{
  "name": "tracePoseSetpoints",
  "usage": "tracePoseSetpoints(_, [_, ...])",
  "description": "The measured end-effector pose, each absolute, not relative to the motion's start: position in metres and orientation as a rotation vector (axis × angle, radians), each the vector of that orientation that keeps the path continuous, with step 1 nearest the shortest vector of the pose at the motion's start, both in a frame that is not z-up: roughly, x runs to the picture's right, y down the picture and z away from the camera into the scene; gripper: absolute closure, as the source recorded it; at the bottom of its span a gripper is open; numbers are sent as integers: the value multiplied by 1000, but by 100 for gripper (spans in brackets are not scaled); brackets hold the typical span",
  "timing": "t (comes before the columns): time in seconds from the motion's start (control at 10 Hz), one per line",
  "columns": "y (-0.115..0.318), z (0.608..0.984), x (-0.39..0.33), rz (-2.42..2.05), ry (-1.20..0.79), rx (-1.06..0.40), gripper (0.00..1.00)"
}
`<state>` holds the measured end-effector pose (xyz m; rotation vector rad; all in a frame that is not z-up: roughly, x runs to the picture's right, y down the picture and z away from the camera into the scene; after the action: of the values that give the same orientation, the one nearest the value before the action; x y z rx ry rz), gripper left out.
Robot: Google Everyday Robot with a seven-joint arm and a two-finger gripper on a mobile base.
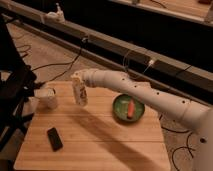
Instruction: Stand the bottle upright
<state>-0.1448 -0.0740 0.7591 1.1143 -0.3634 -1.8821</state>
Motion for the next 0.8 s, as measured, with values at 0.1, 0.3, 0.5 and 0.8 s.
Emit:
tracePoseSetpoints(0.1, [-76,762,-148,-1872,-349,1138,100])
tracePoseSetpoints(0.3, [-76,775,-148,-1849,-327,1147,100])
tracePoseSetpoints(0.5, [-77,776,-147,-1840,-326,1145,100])
tracePoseSetpoints(0.8, [-77,777,-147,-1840,-326,1145,100])
